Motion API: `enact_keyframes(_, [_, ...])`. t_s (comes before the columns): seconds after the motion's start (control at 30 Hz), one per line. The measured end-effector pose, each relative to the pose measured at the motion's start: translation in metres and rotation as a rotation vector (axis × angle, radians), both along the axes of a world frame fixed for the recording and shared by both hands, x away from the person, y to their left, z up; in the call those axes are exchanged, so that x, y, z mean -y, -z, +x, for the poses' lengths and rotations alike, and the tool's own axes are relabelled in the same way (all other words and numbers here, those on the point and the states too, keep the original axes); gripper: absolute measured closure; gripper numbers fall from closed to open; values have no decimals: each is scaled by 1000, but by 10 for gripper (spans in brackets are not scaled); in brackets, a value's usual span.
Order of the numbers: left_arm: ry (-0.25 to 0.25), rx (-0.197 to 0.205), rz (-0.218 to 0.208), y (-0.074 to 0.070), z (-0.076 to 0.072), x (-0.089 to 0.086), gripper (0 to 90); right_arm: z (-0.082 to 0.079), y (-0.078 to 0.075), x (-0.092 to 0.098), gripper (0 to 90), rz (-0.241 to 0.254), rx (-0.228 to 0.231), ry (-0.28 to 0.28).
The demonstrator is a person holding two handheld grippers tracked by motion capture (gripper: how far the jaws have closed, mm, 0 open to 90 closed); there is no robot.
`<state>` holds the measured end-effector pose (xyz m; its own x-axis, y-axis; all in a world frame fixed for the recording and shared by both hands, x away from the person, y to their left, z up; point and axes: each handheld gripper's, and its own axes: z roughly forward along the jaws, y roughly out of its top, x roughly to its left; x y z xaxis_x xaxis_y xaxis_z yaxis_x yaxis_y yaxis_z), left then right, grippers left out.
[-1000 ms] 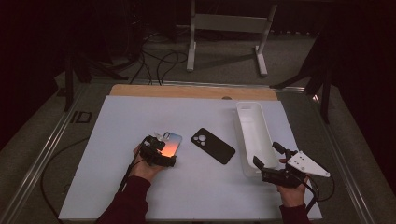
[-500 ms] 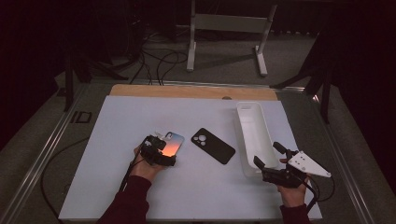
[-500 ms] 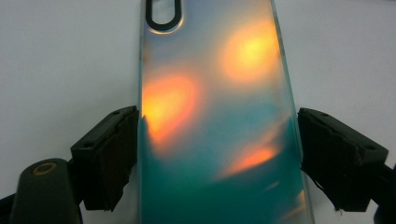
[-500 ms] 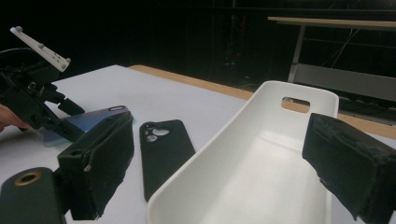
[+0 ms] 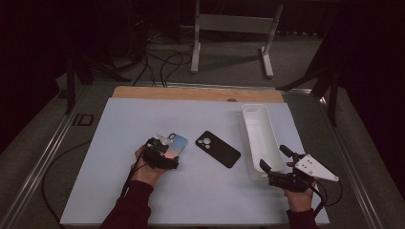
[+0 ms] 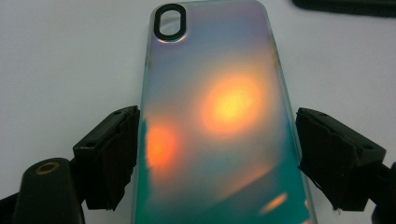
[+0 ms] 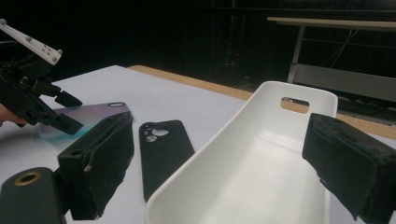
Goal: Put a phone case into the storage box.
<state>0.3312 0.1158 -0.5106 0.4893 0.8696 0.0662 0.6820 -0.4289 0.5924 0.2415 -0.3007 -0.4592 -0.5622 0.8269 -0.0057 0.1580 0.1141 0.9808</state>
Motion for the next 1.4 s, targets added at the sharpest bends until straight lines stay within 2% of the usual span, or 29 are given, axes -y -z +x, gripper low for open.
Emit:
enact_keyframes(0.33, [4, 29, -9, -6, -3, -1, 169, 0, 0, 0, 89, -1, -2, 0])
enact_keyframes(0.6, [9, 68, -20, -16, -8, -1, 169, 0, -2, -2, 88, 3, -3, -6])
enact_keyframes(0.83, [33, 105, -30, -28, -12, 4, 169, 1, -4, -4, 88, 11, -20, -12])
enact_keyframes(1.4, [88, 165, -58, -50, -19, 12, 169, 6, -12, -12, 88, 1, -54, -41])
